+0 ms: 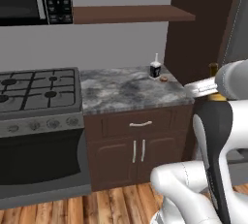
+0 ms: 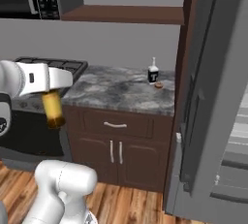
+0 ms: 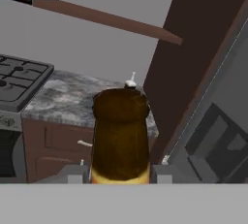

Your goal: Place the beer and liquor on the top shelf of the fridge to keep them out of children's reach, and place the mushroom on lower shelves for easy access.

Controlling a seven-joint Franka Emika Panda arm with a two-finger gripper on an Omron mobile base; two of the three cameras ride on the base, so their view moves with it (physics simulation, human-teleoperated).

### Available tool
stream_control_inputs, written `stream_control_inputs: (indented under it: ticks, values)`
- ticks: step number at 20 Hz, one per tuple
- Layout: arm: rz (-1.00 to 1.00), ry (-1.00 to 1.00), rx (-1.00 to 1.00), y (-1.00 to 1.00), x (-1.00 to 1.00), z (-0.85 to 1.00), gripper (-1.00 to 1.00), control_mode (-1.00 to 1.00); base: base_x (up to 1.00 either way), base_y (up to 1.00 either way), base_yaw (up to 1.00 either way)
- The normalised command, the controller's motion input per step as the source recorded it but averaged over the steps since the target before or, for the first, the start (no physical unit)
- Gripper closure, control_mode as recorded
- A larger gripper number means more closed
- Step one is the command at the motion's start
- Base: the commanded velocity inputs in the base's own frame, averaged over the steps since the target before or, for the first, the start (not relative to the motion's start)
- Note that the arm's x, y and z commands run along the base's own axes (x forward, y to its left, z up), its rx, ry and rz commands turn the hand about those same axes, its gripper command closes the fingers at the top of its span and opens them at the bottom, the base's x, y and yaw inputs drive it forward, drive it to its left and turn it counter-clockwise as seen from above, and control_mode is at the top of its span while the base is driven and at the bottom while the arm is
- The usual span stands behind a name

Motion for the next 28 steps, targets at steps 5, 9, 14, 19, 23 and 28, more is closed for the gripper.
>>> stream_control_inputs:
  ticks: [5,9,14,19,23,28]
  values:
    - [0.00,0.00,0.00,0.00,0.00,0.00,1.00,1.00,-0.37,-0.40,0.00]
    - [0.00,0.00,0.00,0.00,0.00,0.00,1.00,1.00,0.00,-0.85,0.00]
    - [0.00,0.00,0.00,0.00,0.00,0.00,1.00,1.00,0.00,-1.00,0.00]
    - [0.00,0.00,0.00,0.00,0.00,0.00,1.00,1.00,0.00,-0.99,0.00]
    - [0.00,0.00,0.00,0.00,0.00,0.00,1.00,1.00,0.00,-0.99,0.00]
    - [0.00,0.00,0.00,0.00,0.00,0.00,1.00,1.00,0.00,-0.91,0.00]
